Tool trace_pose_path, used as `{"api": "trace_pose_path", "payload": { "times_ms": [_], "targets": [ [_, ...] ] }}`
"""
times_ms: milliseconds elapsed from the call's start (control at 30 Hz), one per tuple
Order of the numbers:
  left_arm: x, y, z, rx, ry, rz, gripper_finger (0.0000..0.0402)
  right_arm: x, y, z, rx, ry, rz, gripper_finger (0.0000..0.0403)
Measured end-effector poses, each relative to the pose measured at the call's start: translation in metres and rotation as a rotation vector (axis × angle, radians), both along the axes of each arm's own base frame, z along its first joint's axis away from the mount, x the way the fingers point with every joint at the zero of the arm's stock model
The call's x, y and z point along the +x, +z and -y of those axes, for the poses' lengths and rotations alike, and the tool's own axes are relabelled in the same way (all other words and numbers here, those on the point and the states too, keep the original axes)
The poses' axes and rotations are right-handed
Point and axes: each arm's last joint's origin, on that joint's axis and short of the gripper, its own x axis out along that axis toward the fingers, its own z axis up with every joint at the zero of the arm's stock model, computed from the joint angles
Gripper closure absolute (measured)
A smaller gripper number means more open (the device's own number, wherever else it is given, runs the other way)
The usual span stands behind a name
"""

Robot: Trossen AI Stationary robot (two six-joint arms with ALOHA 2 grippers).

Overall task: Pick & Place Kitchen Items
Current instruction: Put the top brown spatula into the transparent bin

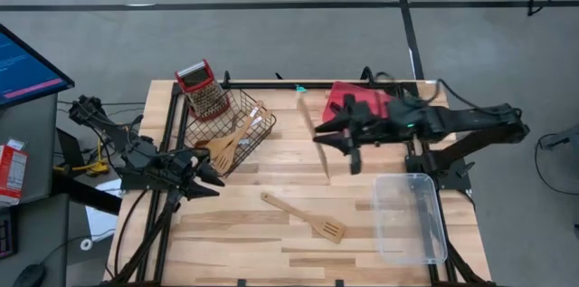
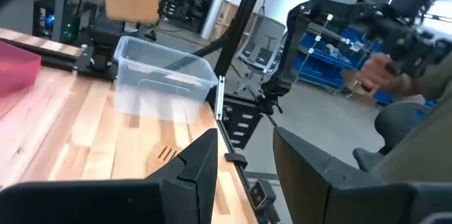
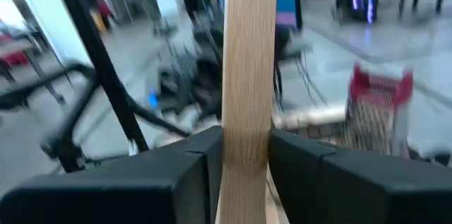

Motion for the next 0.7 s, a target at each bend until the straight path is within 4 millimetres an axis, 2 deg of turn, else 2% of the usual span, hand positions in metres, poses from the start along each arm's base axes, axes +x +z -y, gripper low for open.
{"api": "trace_pose_path", "payload": {
  "times_ms": [133,333,500,700],
  "targets": [
    [-0.014,0.009,-0.01,-0.031,0.012,0.07,0.0284,-0.016,0.02,-0.003,-0.026,0.027,0.131,0.0305],
    [-0.042,0.017,-0.033,-0.02,0.123,0.158,0.0284,-0.03,0.035,-0.01,-0.077,0.064,0.251,0.0305],
    [-0.056,0.008,-0.044,-0.023,0.173,0.135,0.0284,-0.034,0.047,-0.018,-0.126,0.169,0.391,0.0305],
    [-0.058,-0.013,-0.046,-0.023,0.18,0.124,0.0284,-0.04,0.059,-0.025,-0.17,0.275,0.536,0.0305]
  ]
}}
